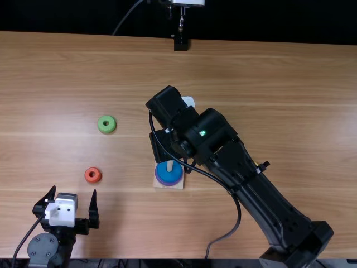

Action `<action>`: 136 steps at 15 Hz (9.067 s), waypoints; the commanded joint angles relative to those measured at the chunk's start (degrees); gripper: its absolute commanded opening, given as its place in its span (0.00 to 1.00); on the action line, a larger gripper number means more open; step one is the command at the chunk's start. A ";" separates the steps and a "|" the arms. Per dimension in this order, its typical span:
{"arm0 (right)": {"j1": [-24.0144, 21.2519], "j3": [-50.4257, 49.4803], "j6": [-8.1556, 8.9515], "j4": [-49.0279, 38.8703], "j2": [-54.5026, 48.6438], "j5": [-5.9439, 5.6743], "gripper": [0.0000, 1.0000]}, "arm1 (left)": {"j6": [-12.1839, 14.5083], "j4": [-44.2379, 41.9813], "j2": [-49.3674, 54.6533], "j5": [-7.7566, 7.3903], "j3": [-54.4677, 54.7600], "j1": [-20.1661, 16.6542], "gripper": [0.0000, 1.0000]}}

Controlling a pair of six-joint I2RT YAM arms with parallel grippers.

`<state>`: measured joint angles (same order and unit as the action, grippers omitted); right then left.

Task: Build the Hanoi tower: stack the rings onto the peg from bottom to top in this color order: purple, dark blue, light blue, dark green, light green, yellow, orange.

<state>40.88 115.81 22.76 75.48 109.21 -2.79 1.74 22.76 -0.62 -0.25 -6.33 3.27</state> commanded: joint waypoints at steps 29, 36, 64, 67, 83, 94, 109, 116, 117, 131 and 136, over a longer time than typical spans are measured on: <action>1.04 0.73 4.55 -0.33 3.47 -0.38 1.00 | 0.90 4.45 0.62 -0.28 6.33 -0.46 1.00; -11.35 0.73 5.40 -0.54 9.00 -0.38 1.00 | 0.90 4.45 0.62 -0.28 6.33 -0.46 1.00; -22.95 5.66 -14.43 -8.24 30.54 0.99 1.00 | 0.90 4.45 0.62 -0.28 6.33 -0.46 1.00; -22.95 5.66 -14.43 -10.56 31.50 1.10 1.00 | 0.90 4.45 0.62 -0.28 6.33 -0.46 1.00; -23.39 5.39 -14.54 -10.45 32.03 1.63 0.49 | 0.90 4.45 0.62 -0.28 6.33 -0.46 1.00; -22.78 8.03 -16.65 -10.45 25.88 1.84 0.02 | 0.90 4.45 0.62 -0.28 6.33 -0.46 1.00; -13.46 -4.63 -17.07 -10.45 -0.05 4.69 0.02 | 0.90 4.45 0.62 -0.28 6.33 -0.46 1.00; -5.90 -4.72 -16.86 -2.01 -5.94 4.69 0.02 | 1.00 4.45 0.62 -0.28 6.33 -0.46 1.00; -4.58 -4.89 -16.86 -1.80 -6.73 4.69 0.02 | 0.90 4.45 0.62 -0.28 6.33 -0.46 1.00; -0.37 -10.87 -16.22 -1.17 -8.05 4.69 0.02 | 0.90 4.45 0.62 -0.28 6.33 -0.46 1.00; -0.45 -11.04 -16.33 -1.49 -7.52 4.69 0.03 | 0.90 4.45 0.62 -0.28 6.33 -0.46 1.00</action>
<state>40.14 105.93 6.31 74.13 102.94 1.89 1.74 22.76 -0.62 -0.25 -6.31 3.27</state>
